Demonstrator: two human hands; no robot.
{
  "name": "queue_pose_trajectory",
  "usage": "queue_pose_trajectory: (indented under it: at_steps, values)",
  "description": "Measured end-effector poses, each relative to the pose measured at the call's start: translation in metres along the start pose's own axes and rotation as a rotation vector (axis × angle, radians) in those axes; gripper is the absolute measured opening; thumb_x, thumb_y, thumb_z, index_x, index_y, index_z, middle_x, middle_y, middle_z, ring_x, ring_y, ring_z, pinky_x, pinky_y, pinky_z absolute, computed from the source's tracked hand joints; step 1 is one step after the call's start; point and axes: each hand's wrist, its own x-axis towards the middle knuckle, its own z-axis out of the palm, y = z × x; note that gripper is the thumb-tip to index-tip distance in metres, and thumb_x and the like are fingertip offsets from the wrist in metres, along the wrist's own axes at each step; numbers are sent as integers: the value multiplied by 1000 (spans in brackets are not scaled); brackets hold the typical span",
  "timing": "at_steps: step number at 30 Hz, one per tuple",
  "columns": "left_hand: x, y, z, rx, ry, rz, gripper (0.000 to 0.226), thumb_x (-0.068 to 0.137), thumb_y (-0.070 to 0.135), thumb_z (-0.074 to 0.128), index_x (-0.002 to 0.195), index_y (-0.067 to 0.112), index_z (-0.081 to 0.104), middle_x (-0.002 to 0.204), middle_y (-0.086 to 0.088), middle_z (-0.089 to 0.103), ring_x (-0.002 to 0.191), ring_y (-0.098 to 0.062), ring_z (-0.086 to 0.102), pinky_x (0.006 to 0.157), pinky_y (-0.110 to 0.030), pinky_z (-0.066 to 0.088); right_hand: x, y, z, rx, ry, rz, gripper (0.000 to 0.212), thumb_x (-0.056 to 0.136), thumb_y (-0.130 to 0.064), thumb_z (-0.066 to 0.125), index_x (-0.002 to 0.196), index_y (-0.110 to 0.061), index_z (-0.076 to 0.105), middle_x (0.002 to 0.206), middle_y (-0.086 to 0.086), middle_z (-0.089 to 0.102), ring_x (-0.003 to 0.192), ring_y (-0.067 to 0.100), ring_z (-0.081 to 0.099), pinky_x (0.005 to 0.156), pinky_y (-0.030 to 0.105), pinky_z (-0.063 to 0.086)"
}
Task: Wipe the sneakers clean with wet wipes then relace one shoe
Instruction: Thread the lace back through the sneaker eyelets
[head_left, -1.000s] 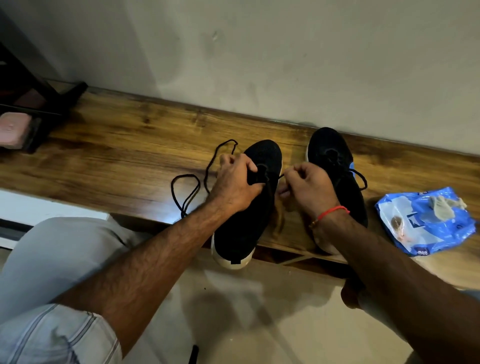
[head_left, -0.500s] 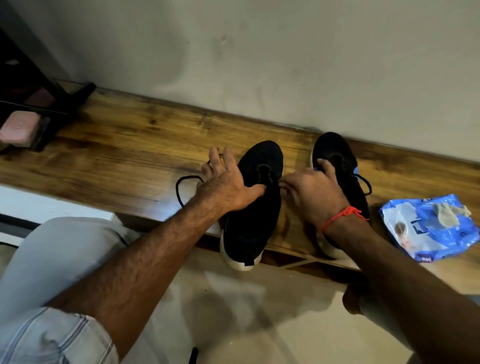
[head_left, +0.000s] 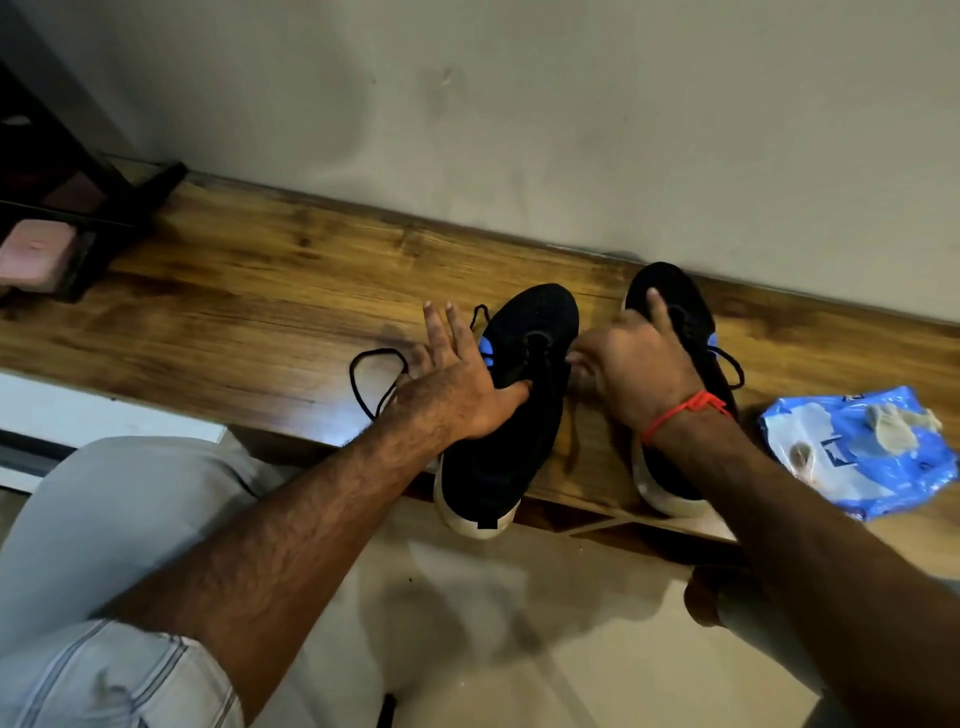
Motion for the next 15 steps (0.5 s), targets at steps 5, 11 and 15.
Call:
queue_pose_trajectory:
  at_steps: [5, 11, 15]
  values:
    - [-2, 1, -1, -42, -36, -27, 121, 90, 70, 54, 154, 12, -30, 162, -12, -35, 154, -40, -10, 121, -58, 11, 3, 62, -16, 18, 257, 326, 17, 88, -13, 63, 101, -14, 74, 98, 18, 71, 119, 40, 53, 117, 61, 13]
    - [-3, 5, 1, -68, -53, -35, 116, 93, 65, 53, 154, 10, -29, 163, -15, -32, 154, -40, -8, 122, -56, 11, -8, -9, -1, -32, -32, -78, 28, 95, -30, 60, 122, -26, 65, 125, 1, 64, 141, 32, 33, 115, 69, -4]
    - [-3, 4, 0, -62, -63, -44, 116, 93, 66, 51, 154, 9, -29, 164, -15, -30, 155, -40, -7, 123, -58, 12, 2, 31, -6, -81, 52, 219, 18, 94, -25, 59, 106, -27, 72, 107, 4, 70, 118, 29, 55, 118, 63, 4]
